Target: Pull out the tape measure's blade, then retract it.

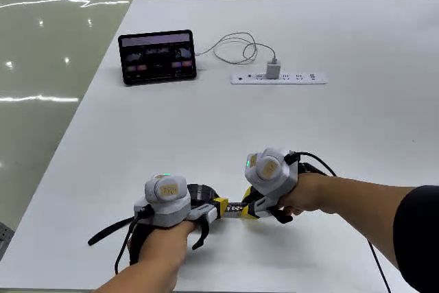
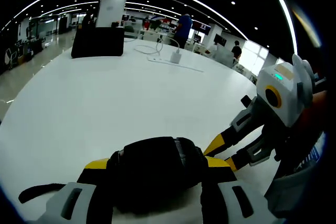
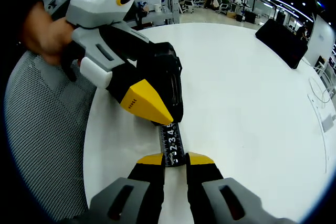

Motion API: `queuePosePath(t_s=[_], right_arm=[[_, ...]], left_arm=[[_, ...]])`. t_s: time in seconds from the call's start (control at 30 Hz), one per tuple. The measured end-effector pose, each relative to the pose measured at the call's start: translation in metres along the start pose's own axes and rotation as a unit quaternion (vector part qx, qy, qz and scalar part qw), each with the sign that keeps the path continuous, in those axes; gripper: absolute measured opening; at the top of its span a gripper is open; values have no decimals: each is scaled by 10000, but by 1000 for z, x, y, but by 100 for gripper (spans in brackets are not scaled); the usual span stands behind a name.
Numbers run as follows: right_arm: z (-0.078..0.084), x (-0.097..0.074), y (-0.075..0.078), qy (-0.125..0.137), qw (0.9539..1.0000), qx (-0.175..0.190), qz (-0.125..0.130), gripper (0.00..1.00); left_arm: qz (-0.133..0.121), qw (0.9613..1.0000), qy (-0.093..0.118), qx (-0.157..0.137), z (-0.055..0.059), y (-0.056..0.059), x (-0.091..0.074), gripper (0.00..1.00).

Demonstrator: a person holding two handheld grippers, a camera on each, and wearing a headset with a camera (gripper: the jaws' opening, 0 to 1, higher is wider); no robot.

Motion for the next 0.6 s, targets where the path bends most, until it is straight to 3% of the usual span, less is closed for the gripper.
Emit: queuePosePath(t_s=[0.6], right_arm=[[-16,7,0,177,9998,40,-63,11]], left_arm=[[31,9999,10,-101,-1,0,0,63]])
Point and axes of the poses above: the centre of the closed fingertips' face, and the gripper's own axes: x roughly forward along the fingers, y roughly to its right, z roughly out of its underside, the point moved 8 cm from there along -x, roughly backward along the fingers, and after that the axes turned 15 degrees about -y, right-handed, at the moved point
